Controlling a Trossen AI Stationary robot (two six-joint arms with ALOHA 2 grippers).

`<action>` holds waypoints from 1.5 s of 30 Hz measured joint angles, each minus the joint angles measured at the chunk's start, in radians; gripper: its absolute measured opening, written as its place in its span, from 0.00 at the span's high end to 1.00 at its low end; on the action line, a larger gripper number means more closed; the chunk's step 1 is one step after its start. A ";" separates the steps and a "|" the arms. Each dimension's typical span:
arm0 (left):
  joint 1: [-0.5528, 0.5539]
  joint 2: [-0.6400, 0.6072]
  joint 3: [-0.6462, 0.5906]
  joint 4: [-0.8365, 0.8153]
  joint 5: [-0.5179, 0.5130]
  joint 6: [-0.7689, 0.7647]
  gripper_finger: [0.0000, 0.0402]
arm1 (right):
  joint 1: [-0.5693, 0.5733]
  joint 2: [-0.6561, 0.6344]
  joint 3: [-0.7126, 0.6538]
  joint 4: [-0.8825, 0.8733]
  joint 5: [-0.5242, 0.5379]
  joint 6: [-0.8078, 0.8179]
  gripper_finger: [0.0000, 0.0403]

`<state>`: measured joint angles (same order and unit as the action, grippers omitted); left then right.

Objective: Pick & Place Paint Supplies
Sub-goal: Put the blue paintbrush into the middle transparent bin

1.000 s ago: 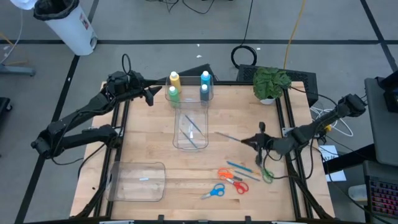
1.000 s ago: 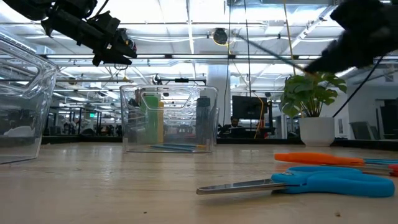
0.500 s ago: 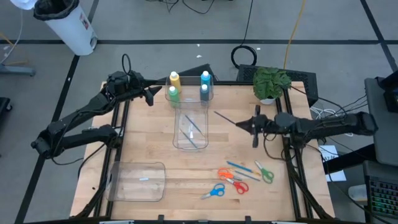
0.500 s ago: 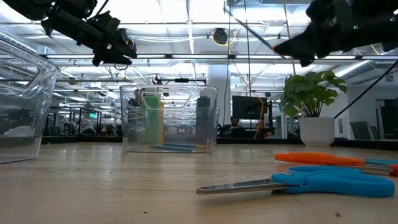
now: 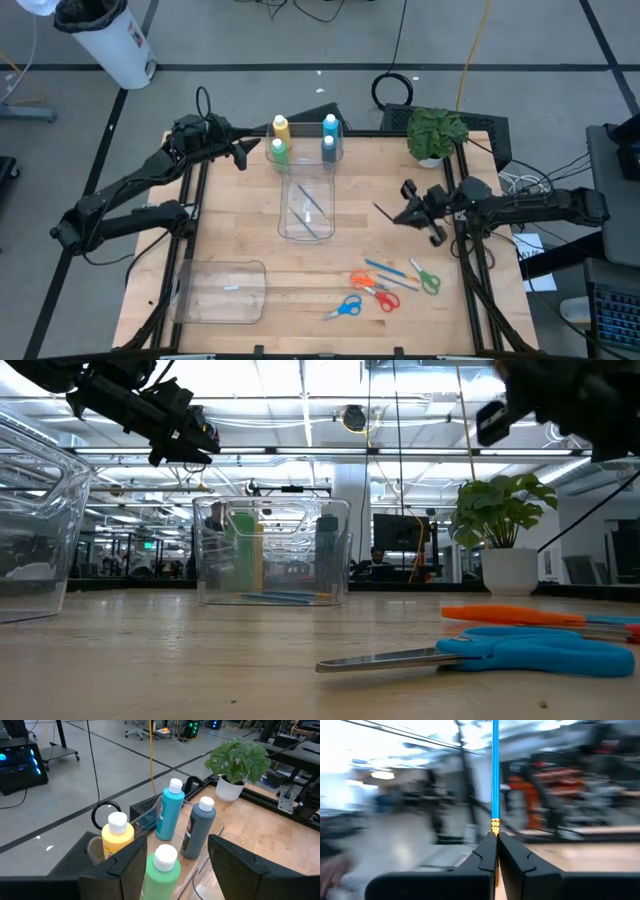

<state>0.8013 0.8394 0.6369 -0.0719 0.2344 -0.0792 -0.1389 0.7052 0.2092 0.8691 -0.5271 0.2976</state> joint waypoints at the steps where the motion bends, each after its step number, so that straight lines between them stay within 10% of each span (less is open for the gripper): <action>1: 0.000 0.000 0.000 0.000 0.000 0.000 0.47 | 0.001 0.000 0.000 0.028 -0.043 0.026 1.00; 45: 0.000 0.000 0.000 0.000 0.000 0.000 0.47 | 0.049 0.000 0.000 0.152 -0.157 -0.067 1.00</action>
<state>0.8013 0.8394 0.6369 -0.0719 0.2340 -0.0788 -0.0898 0.7052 0.2092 1.0206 -0.6842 0.2304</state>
